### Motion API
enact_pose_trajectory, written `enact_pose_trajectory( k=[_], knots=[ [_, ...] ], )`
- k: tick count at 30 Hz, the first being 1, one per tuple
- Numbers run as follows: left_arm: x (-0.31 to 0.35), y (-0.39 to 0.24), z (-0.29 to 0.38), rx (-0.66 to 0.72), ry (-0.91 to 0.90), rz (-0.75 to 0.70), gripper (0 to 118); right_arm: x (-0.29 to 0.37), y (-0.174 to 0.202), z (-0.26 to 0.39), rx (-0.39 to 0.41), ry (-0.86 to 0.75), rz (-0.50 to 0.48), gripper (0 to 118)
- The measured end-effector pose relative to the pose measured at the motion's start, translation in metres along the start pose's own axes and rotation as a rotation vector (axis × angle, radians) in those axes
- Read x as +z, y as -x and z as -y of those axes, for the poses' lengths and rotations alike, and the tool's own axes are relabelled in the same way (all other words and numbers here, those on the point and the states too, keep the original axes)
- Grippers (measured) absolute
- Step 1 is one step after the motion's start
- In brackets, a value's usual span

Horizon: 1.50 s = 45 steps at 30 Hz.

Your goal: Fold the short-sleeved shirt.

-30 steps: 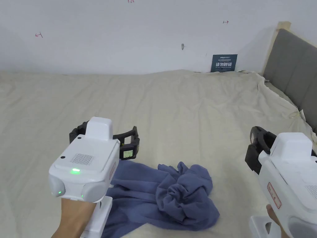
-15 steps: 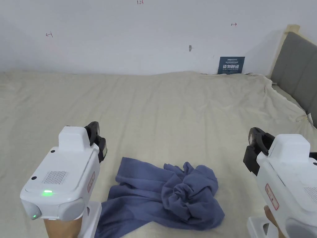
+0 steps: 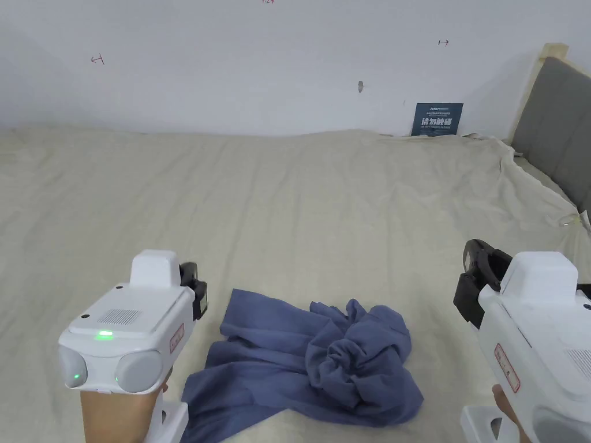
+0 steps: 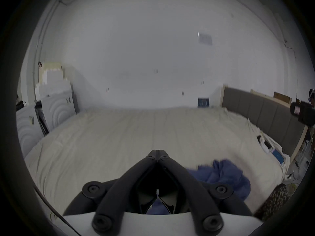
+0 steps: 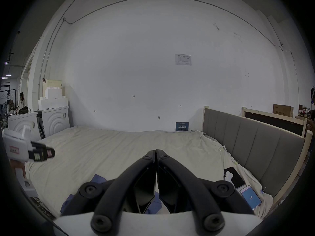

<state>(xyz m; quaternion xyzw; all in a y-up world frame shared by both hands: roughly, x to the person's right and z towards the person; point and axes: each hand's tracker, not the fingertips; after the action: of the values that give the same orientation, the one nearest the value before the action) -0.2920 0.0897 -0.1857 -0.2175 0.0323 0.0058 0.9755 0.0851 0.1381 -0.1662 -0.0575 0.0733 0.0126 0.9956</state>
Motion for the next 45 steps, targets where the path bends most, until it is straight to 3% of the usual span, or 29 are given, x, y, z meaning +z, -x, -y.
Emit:
enact_pose_trajectory(
  k=[14,16,18,19,20,22,23,26,28,31,35,40,45],
  knots=[
    [-0.032,0.018,0.12,0.122,0.506,0.029,0,-0.007,0.005,0.02,0.002,0.058,-0.019,0],
    [-0.034,0.02,0.13,0.15,0.567,0.041,4,-0.008,0.006,0.022,0.003,0.066,-0.028,0],
    [-0.037,0.022,0.139,0.174,0.62,0.034,31,-0.01,0.009,0.024,0.007,0.073,-0.034,0],
    [-0.039,0.021,0.142,0.171,0.621,0.027,51,-0.01,0.01,0.025,0.007,0.078,-0.037,0],
    [-0.039,0.021,0.146,0.175,0.627,0.018,77,-0.011,0.01,0.026,0.006,0.081,-0.039,0],
    [-0.043,0.018,0.151,0.173,0.641,-0.013,99,-0.012,0.013,0.028,0.011,0.085,-0.039,0],
    [-0.045,0.017,0.154,0.17,0.639,-0.024,101,-0.012,0.014,0.029,0.015,0.088,-0.041,0],
    [-0.054,0.014,0.159,0.151,0.661,-0.034,98,-0.013,0.016,0.031,0.01,0.099,-0.053,0],
    [-0.056,0.012,0.161,0.147,0.676,-0.029,75,-0.014,0.017,0.032,0.011,0.103,-0.055,0],
    [-0.055,0.008,0.16,0.112,0.674,-0.054,66,-0.014,0.018,0.033,0.011,0.109,-0.058,0],
    [-0.052,0.006,0.155,0.074,0.625,-0.025,7,-0.017,0.016,0.035,0.011,0.12,-0.059,0],
    [-0.048,0.007,0.147,0.137,0.575,0.023,3,-0.028,0.013,0.041,0.0,0.156,-0.056,0],
    [-0.03,0.015,0.12,0.158,0.494,0.079,3,-0.07,0.005,0.056,-0.014,0.297,-0.064,0]
  ],
)
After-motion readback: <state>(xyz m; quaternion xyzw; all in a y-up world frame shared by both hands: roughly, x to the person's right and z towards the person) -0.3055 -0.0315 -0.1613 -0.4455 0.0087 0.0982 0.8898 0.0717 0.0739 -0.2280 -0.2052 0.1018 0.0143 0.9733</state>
